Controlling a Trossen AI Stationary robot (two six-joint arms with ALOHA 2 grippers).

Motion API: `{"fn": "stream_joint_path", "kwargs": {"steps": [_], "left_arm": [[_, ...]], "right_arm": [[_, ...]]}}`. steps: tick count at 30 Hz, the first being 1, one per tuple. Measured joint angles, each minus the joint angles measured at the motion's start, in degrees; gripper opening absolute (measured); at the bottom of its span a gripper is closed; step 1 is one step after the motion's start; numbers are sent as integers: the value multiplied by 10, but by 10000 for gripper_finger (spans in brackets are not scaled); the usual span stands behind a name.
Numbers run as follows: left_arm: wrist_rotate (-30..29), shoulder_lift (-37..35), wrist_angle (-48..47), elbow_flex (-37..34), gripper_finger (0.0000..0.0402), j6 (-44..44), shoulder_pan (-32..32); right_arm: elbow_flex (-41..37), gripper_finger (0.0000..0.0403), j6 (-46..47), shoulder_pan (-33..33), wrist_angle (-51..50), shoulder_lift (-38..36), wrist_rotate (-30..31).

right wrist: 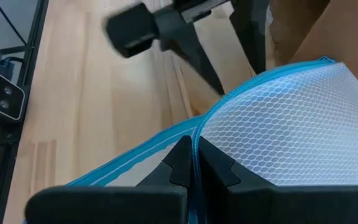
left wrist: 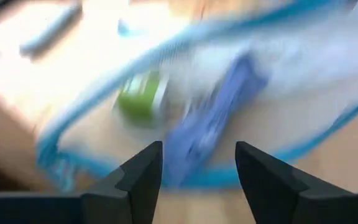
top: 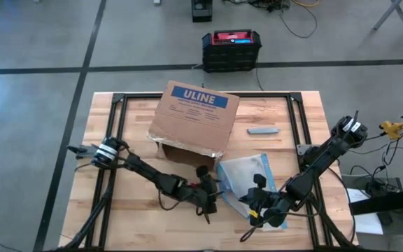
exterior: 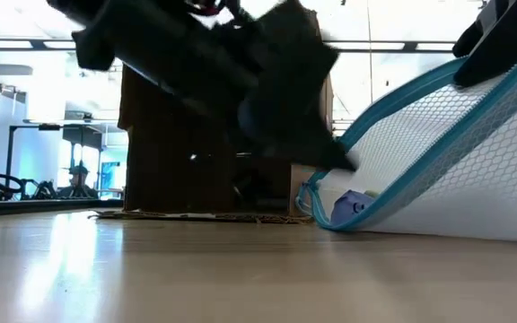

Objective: Unpack boxes
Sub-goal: Put the violet chocolate bar into the white zip bag, then put the black mini fan into the white zip bag

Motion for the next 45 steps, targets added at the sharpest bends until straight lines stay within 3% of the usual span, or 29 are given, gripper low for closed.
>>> {"fn": "stream_joint_path", "kwargs": {"steps": [3, 12, 23, 32, 35, 40, 45], "left_arm": [[-6, 16, 38, -4, 173, 13, 8], [10, 29, -95, 41, 154, -42, 11], [4, 77, -88, 75, 117, -36, 33], [10, 124, -7, 147, 84, 87, 40], [10, 108, -98, 174, 80, 92, 39], [7, 46, -336, 214, 80, 50, 18], [-27, -12, -535, 186, 80, -35, -7]], "right_arm": [[0, 0, 0, 0, 0, 0, 1], [0, 0, -1, 0, 2, 0, 5], [0, 0, 0, -1, 6, 0, 16], [0, 0, -9, -4, 15, 1, 28], [0, 0, -9, -4, 14, 1, 29], [0, 0, -8, -3, 0, 1, 29], [0, 0, 9, -4, -36, 1, 30]]}}
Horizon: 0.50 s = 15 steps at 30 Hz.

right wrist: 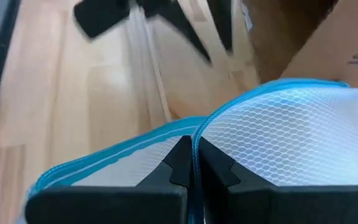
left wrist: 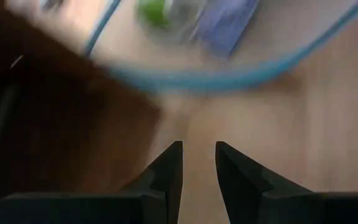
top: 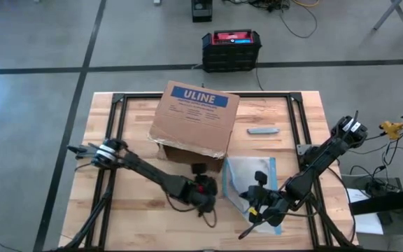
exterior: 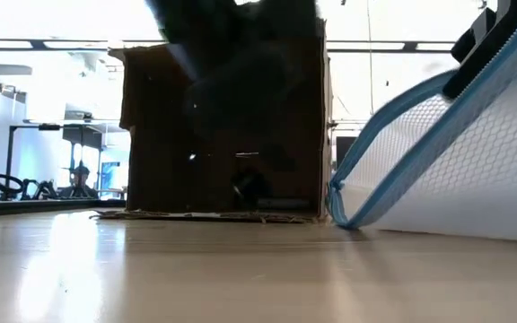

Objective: Unpack boxes
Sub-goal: Put the black mini fan into the white zip bag

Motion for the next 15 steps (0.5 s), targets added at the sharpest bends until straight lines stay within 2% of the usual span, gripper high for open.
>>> {"fn": "stream_joint_path", "kwargs": {"steps": [3, 7, 12, 15], "left_arm": [[-42, -43, 18, -54, 80, -17, -3], [-63, -85, 108, -158, 80, -12, 33], [-47, -126, 335, -275, 80, 63, 114], [-30, -127, 473, -329, 80, 117, 164]], "right_arm": [[0, 0, 5, -2, -1, 0, 19], [0, 0, 19, -15, -9, 0, 30], [0, 0, 98, -41, -102, 0, 19], [0, 0, 152, -56, -182, 0, 11]]}}
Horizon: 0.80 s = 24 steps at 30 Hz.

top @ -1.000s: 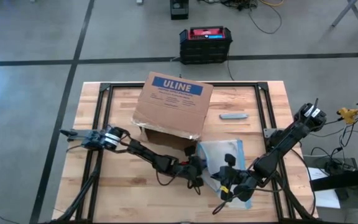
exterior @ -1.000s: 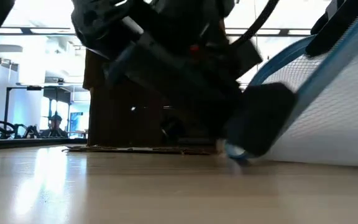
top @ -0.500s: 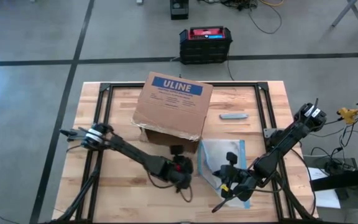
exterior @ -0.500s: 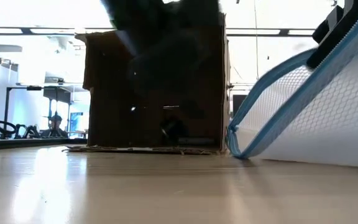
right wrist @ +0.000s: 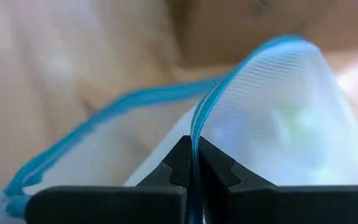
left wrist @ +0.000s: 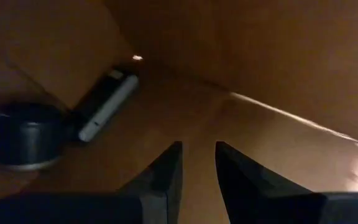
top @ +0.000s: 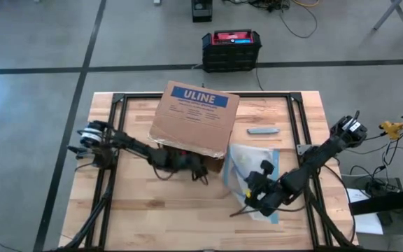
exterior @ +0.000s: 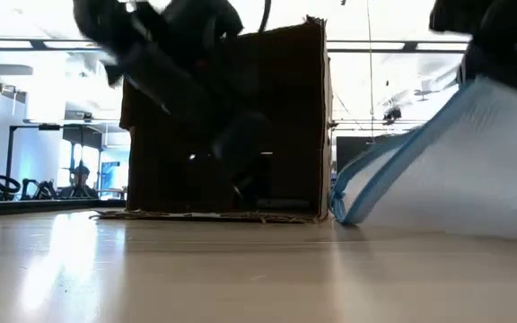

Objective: Unpack boxes
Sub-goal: Put the black mini fan into the white zip bag

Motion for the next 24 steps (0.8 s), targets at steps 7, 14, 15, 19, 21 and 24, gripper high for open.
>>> {"fn": "stream_joint_path", "kwargs": {"steps": [7, 14, 15, 19, 21, 24], "left_arm": [[87, 16, 129, -75, 80, 26, 97], [99, 16, 128, -93, 80, -18, 125], [98, 16, 128, -93, 80, -27, 125], [99, 16, 120, -92, 80, -59, 119], [99, 16, 109, -89, 80, -76, 115], [100, 16, 81, -86, 80, -106, 111]], "right_arm": [[0, 0, 70, -59, -84, 0, -1], [0, 0, 23, -107, -81, -4, -2], [0, 0, 17, -113, -81, -6, -2], [0, 0, -13, -132, -78, -10, -2], [0, 0, -26, -138, -77, -10, -2], [0, 0, -47, -144, -72, -10, -9]]}}
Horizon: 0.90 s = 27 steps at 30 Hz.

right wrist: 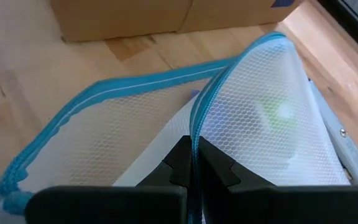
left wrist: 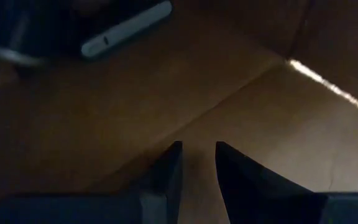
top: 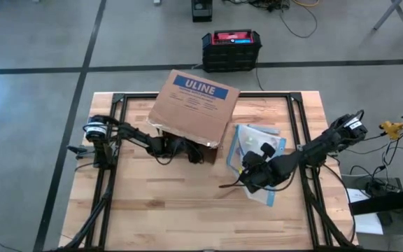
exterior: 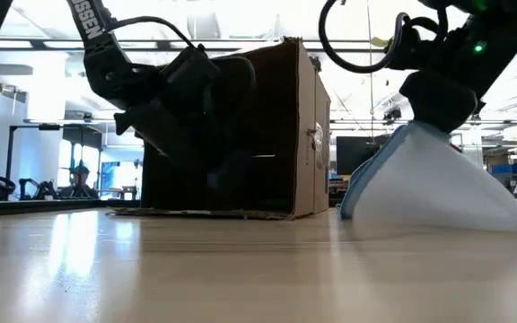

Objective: Unpack boxes
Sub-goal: Put the black mini fan into the white zip bag

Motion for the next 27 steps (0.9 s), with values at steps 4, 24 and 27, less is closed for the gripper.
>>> {"fn": "stream_joint_path", "kwargs": {"steps": [4, 24, 27], "left_arm": [[-1, 0, -35, 1, 80, -33, -8], [28, -6, -60, 2, 80, -66, -25], [35, -8, -74, 2, 80, -94, -33]], "right_arm": [[0, 0, -28, -2, 23, 0, -7], [0, 0, -41, -8, 113, 1, -22], [0, 0, -40, -8, 113, 1, -28]]}}
